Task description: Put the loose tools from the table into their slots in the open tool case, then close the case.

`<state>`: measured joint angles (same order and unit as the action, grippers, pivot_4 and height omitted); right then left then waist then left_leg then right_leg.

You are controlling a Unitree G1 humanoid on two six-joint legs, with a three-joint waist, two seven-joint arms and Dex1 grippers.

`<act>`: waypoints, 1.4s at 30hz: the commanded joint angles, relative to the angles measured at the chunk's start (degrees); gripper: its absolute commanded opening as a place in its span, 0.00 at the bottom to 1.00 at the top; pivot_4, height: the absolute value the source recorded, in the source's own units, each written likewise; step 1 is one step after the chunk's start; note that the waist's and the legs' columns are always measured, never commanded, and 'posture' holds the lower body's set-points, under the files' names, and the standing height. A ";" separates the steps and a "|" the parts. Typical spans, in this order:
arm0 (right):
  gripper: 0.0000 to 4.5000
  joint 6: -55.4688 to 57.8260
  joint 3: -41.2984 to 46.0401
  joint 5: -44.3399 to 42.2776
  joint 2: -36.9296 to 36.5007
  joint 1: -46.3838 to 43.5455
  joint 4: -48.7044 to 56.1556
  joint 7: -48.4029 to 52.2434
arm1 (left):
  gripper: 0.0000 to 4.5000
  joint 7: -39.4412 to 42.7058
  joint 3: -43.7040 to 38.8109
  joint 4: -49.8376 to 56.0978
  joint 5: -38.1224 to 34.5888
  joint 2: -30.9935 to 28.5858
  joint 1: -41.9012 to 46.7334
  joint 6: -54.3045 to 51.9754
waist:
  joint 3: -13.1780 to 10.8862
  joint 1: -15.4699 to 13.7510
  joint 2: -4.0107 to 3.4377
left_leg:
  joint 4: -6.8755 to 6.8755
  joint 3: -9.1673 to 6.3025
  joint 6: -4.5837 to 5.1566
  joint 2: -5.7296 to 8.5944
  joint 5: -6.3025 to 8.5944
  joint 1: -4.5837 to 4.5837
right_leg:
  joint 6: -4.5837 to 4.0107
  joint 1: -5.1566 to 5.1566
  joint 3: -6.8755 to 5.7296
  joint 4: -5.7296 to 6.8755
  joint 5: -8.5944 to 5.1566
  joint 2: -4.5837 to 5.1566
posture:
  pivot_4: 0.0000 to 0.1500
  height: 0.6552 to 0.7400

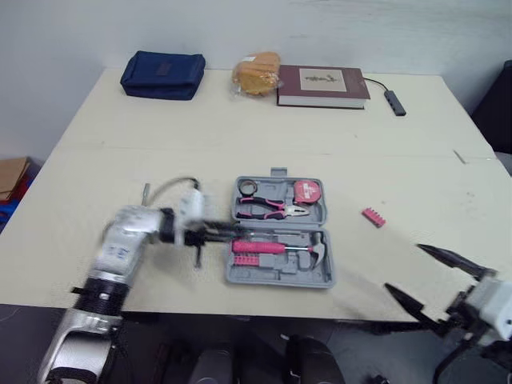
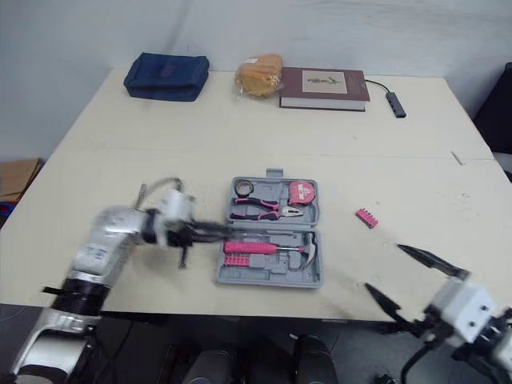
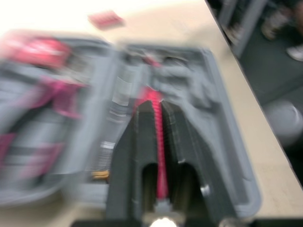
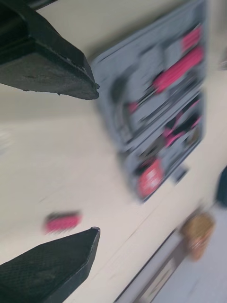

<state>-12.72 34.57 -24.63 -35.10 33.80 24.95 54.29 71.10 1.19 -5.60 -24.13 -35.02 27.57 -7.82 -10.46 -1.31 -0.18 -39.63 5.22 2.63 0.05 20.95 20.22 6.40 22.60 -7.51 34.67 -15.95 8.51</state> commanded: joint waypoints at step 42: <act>1.00 19.77 -9.33 -4.28 -10.18 -32.03 -28.30 -9.42 | 0.99 -8.13 -14.36 -0.54 -5.56 -4.64 -5.56 1.07 | -0.08 1.42 -0.12 | 0.57 0.76 -0.31 -0.28 0.37 -0.86 | -0.36 -0.02 0.56 0.19 -0.18 -0.04 | 1.00 1.00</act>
<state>2.06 28.07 -28.70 -43.80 6.50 -1.83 44.55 63.47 -14.51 -12.59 -26.80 -40.60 20.93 -2.97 -10.53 0.11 -0.30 -39.06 5.98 2.33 -0.23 21.32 19.37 6.04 22.59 -6.96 34.86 -16.13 8.46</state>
